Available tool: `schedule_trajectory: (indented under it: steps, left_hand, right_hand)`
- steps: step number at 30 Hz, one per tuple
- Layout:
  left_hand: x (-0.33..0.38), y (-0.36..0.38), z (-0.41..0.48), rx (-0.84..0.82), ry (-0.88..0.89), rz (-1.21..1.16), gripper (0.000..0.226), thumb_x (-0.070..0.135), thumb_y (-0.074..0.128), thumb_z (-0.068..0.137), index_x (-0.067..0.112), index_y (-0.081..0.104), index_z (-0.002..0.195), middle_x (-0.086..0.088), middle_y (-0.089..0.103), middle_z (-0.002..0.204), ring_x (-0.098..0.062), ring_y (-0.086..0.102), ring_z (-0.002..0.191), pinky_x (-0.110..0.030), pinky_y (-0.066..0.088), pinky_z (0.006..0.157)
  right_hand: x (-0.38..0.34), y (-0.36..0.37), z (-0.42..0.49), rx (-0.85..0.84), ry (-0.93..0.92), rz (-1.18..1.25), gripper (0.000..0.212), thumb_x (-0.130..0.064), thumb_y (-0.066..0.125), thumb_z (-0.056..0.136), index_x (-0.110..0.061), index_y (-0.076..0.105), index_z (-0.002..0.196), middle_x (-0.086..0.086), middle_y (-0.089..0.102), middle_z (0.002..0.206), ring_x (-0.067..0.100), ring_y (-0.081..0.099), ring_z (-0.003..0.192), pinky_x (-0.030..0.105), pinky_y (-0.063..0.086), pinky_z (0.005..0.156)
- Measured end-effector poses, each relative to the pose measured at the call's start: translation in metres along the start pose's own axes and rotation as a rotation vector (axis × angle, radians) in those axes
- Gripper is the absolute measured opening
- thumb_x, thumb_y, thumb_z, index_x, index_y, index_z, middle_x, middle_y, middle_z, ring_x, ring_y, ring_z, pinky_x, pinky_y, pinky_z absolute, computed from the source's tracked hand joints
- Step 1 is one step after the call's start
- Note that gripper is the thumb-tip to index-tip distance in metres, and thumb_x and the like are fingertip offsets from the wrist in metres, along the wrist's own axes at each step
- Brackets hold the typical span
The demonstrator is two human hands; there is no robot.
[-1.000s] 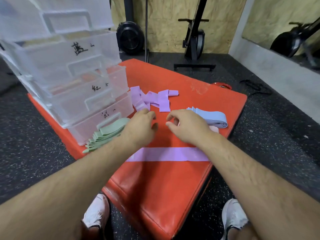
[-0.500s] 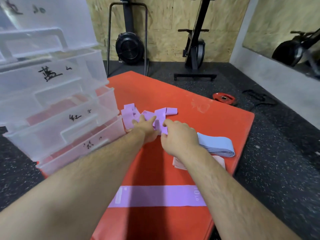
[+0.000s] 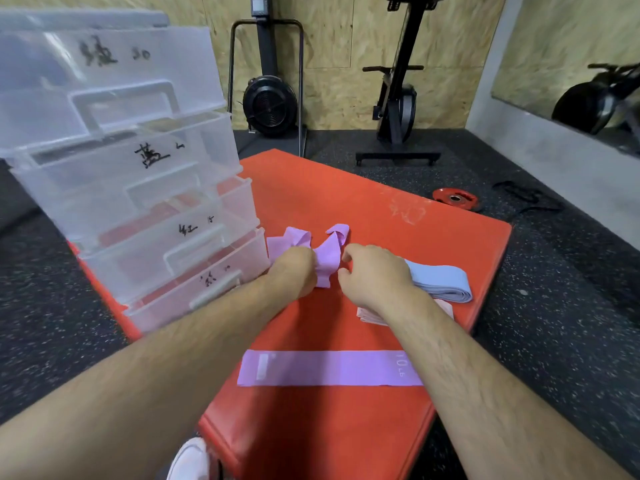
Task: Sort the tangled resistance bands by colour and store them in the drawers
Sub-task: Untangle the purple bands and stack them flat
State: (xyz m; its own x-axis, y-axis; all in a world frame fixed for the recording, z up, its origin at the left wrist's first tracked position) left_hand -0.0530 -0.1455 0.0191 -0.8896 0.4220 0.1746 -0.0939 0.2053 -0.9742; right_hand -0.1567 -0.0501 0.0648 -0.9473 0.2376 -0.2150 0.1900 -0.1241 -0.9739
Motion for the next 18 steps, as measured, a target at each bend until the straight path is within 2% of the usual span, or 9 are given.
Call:
schedule_trajectory:
  steps: [2,5,7,9,12,14,16,18]
  left_hand:
    - [-0.004,0.001,-0.018,0.037,0.048,-0.011,0.02,0.014,0.055,0.094,0.011,0.065,0.111,-0.005,0.053,0.101,-0.026,0.057,0.097,-0.029,0.048,0.085]
    - [-0.011,-0.006,-0.036,0.21,0.112,-0.07,0.021,0.025,0.058,0.086,0.019,0.072,0.1,-0.008,0.045,0.097,-0.031,0.051,0.1,-0.035,0.042,0.092]
    - [-0.014,-0.017,-0.047,0.327,0.118,-0.173,0.021,0.023,0.061,0.084,0.017,0.076,0.097,-0.014,0.052,0.099,-0.037,0.052,0.102,-0.036,0.04,0.092]
    - [-0.012,-0.028,-0.056,0.343,0.102,-0.247,0.018,0.015,0.062,0.086,0.014,0.075,0.099,-0.017,0.06,0.102,-0.035,0.056,0.098,-0.031,0.041,0.084]
    - [-0.009,-0.033,-0.067,0.295,0.055,-0.371,0.02,0.01,0.054,0.087,0.016,0.071,0.095,-0.007,0.068,0.092,-0.024,0.062,0.087,-0.027,0.041,0.068]
    - [-0.015,-0.026,-0.067,0.284,0.002,-0.412,0.024,0.009,0.051,0.088,0.019,0.069,0.101,-0.002,0.07,0.089,-0.024,0.067,0.086,-0.026,0.046,0.069]
    - [-0.024,-0.019,-0.067,0.305,-0.048,-0.474,0.028,0.011,0.055,0.089,0.017,0.062,0.116,-0.003,0.069,0.096,-0.025,0.067,0.091,-0.026,0.047,0.072]
    - [-0.03,-0.017,-0.066,0.322,-0.098,-0.629,0.039,0.011,0.059,0.087,0.017,0.052,0.126,-0.004,0.067,0.094,-0.023,0.066,0.084,-0.028,0.051,0.068]
  right_hand:
    - [0.004,0.001,-0.006,-0.035,0.004,-0.004,0.028,-0.032,0.051,0.092,-0.025,0.06,0.119,0.005,0.066,0.12,0.032,0.06,0.113,0.037,0.043,0.084]
    - [0.006,0.0,-0.014,-0.065,-0.001,-0.011,0.03,-0.032,0.051,0.094,-0.025,0.059,0.122,0.005,0.065,0.124,0.032,0.059,0.116,0.037,0.045,0.087]
    - [0.008,-0.003,-0.019,-0.067,0.002,0.025,0.027,-0.031,0.051,0.094,-0.026,0.06,0.119,0.005,0.064,0.124,0.031,0.058,0.117,0.037,0.045,0.091]
    - [0.009,-0.006,-0.023,-0.06,-0.007,0.068,0.021,-0.031,0.05,0.094,-0.029,0.061,0.112,0.002,0.064,0.124,0.031,0.058,0.115,0.037,0.046,0.091]
    - [0.01,-0.005,-0.029,-0.092,-0.002,0.098,0.021,-0.032,0.051,0.093,-0.03,0.061,0.112,0.001,0.064,0.121,0.03,0.058,0.112,0.037,0.048,0.091]
    - [0.011,-0.002,-0.033,-0.118,-0.005,0.113,0.02,-0.035,0.05,0.094,-0.03,0.06,0.111,0.0,0.065,0.113,0.029,0.059,0.109,0.037,0.049,0.091]
    - [0.011,0.0,-0.035,-0.127,-0.018,0.111,0.022,-0.033,0.049,0.095,-0.029,0.06,0.114,0.0,0.067,0.108,0.027,0.06,0.105,0.036,0.049,0.09]
    - [0.01,0.0,-0.035,-0.117,-0.027,0.122,0.023,-0.032,0.05,0.094,-0.029,0.059,0.115,-0.004,0.067,0.099,0.025,0.061,0.101,0.035,0.048,0.087]
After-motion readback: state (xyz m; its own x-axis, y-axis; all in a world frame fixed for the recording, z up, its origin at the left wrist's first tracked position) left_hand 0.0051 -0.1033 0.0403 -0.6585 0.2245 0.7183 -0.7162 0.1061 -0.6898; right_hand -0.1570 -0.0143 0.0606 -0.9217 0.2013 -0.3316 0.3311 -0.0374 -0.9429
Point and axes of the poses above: each hand's wrist, its own z-axis towards the middle knuckle, its own y-axis out of the palm, x = y × z, the point moved 8 cm from there along z, towards the middle knuckle
